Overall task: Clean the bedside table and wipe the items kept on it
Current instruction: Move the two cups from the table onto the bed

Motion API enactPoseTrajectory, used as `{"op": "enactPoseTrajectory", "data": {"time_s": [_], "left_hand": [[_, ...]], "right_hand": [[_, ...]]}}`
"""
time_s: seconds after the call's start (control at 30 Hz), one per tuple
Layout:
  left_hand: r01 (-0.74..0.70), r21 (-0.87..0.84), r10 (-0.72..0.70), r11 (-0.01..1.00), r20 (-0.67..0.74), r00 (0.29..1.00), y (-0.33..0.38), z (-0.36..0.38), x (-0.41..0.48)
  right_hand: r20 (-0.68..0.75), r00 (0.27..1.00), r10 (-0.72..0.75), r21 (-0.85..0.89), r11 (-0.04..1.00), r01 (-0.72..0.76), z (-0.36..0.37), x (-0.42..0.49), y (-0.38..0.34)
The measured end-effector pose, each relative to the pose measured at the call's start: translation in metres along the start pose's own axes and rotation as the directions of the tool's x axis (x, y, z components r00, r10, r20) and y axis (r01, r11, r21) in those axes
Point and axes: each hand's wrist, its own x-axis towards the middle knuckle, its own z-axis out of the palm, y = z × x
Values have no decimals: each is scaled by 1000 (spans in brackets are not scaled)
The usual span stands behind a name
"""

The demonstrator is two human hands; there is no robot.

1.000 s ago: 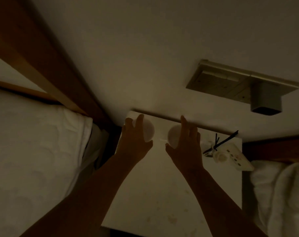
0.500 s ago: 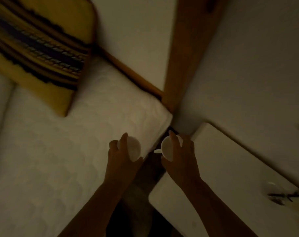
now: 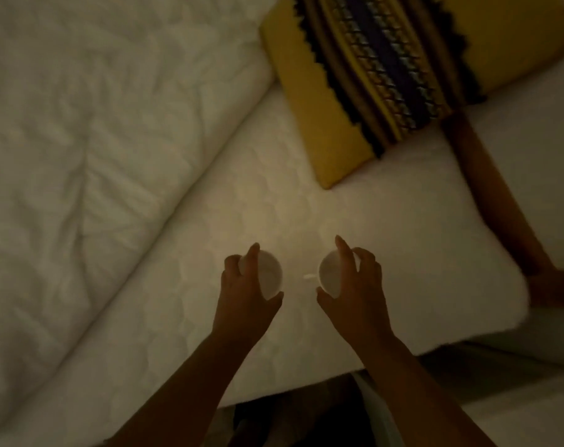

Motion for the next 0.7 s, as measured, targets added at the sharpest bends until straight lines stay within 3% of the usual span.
{"op": "enactPoseTrajectory", "data": {"time_s": [0.3, 0.7], "left_hand": [[134, -51, -140, 990, -122, 983, -80, -64, 35], [189, -94, -200, 977, -132, 971, -106, -63, 64]], "right_hand": [[76, 991, -111, -122, 985, 120, 58, 54, -83], [116, 974, -196, -156, 965, 212, 97, 83, -117]]}}
